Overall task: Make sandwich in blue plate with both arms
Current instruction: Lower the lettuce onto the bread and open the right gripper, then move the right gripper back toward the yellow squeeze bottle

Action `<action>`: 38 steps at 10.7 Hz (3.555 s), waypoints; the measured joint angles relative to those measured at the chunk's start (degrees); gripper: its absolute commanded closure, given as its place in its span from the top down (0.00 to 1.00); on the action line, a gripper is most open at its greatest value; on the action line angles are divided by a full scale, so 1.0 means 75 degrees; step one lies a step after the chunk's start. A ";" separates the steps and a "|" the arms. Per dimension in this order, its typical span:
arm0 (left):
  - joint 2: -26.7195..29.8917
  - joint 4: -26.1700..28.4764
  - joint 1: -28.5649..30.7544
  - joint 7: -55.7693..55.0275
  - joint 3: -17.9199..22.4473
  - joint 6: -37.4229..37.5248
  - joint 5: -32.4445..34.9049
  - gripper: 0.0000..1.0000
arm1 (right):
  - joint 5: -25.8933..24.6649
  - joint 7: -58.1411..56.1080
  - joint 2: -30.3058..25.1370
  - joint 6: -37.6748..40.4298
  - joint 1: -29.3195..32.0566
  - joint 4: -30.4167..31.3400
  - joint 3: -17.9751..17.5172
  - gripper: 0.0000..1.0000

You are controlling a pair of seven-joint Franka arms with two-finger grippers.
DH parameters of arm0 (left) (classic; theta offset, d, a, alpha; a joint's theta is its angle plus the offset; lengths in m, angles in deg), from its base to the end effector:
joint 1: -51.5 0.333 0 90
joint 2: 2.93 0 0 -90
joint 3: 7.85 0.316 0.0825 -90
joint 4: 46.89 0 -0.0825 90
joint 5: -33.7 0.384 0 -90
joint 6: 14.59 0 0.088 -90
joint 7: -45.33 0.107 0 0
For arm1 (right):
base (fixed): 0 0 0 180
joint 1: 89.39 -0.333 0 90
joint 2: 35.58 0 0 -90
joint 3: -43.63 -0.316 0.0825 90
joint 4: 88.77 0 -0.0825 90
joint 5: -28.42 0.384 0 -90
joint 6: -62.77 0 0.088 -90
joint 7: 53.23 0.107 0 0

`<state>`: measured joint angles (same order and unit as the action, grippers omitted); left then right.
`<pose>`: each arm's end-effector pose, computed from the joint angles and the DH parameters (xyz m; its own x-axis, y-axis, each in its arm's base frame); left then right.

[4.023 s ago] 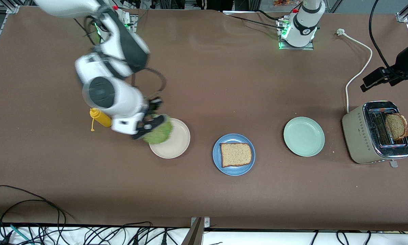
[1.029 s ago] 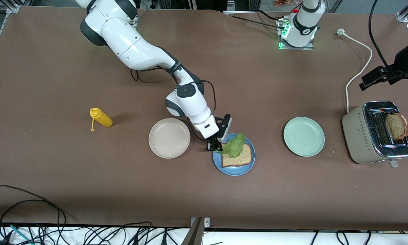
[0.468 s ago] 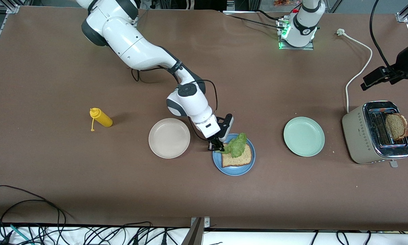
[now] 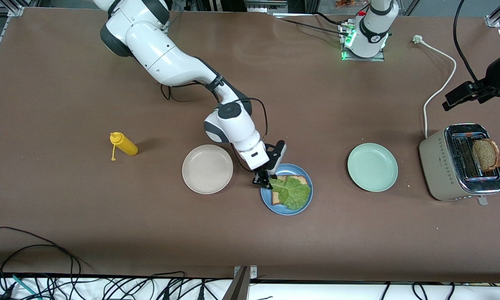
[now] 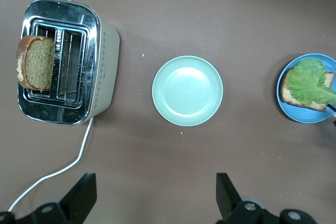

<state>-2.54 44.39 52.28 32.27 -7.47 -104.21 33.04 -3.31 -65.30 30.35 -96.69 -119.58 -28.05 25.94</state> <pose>0.5511 0.0099 0.6172 0.9691 0.2455 -0.0242 0.2458 -0.9693 0.0063 0.6040 0.5436 0.2029 0.2012 0.8341 0.5136 0.8750 -0.3888 0.2886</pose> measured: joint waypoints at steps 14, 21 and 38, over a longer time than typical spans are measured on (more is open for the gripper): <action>-0.0010 -0.0013 0.0175 0.0007 0.0017 0.0012 0.0001 1.00 | 0.2881 -0.0027 -0.4058 0.8634 0.2165 -0.0013 0.0051 1.00; -0.0011 -0.0016 0.0187 0.0007 0.0007 0.0021 0.0001 1.00 | 0.3717 -0.1650 -0.6636 0.8305 0.4983 0.4110 0.0595 1.00; -0.0012 -0.0017 0.0208 0.0008 0.0008 0.0028 0.0001 1.00 | 1.0985 -1.5813 -0.4317 0.8156 0.5816 0.6276 0.3326 1.00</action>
<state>-2.62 44.27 53.84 32.33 -7.41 -104.00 33.04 79.07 -183.90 -2.02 -35.52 -75.97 19.02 50.88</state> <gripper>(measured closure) 0.000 0.000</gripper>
